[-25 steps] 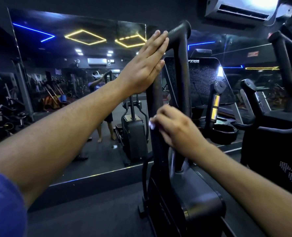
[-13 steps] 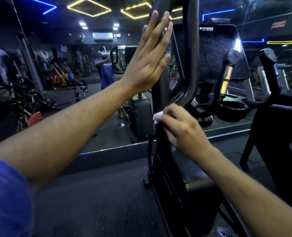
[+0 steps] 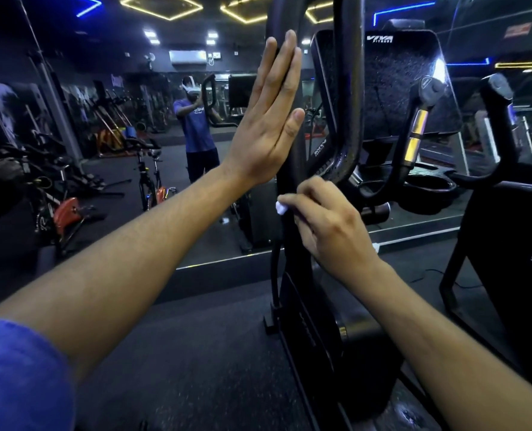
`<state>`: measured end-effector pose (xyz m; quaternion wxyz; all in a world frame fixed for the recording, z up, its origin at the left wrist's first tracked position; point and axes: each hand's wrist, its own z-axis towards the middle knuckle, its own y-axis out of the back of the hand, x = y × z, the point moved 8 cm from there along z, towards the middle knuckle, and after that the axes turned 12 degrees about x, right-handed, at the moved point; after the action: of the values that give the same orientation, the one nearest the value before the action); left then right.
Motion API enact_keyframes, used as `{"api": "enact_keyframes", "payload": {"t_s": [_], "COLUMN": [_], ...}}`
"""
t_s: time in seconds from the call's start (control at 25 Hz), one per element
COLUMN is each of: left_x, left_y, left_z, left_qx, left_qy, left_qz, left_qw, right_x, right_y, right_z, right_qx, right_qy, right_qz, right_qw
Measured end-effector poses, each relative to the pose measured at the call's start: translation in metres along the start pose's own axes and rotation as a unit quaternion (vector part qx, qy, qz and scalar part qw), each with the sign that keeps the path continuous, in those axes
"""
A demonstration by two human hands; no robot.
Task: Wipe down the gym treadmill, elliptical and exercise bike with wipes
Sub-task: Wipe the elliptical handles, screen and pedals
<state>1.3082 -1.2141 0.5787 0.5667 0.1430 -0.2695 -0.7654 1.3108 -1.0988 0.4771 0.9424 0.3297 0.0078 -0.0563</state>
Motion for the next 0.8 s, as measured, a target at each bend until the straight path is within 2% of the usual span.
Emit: {"api": "enact_keyframes", "payload": {"t_s": [0.24, 0.44, 0.64, 0.8], "left_x": [-0.003, -0.004, -0.006, -0.007], "left_y": [-0.004, -0.004, -0.011, -0.011], "left_z": [-0.009, -0.011, -0.030, -0.034], "left_qx": [-0.004, 0.009, 0.053, 0.051], "left_qy": [0.009, 0.016, 0.009, 0.013], "left_qz": [-0.018, -0.019, -0.036, -0.052], "left_qw": [1.000, 1.000, 0.998, 0.997], "right_x": [0.011, 0.004, 0.014, 0.010], "right_y": [-0.025, -0.018, -0.031, -0.016], "right_z": [-0.061, -0.039, -0.068, -0.066], "right_qx": [0.091, 0.032, 0.099, 0.067], "right_qy": [0.030, -0.044, -0.068, -0.139], "right_qz": [0.043, 0.039, 0.073, 0.128], "right_qw": [0.994, 0.998, 0.990, 0.980]}}
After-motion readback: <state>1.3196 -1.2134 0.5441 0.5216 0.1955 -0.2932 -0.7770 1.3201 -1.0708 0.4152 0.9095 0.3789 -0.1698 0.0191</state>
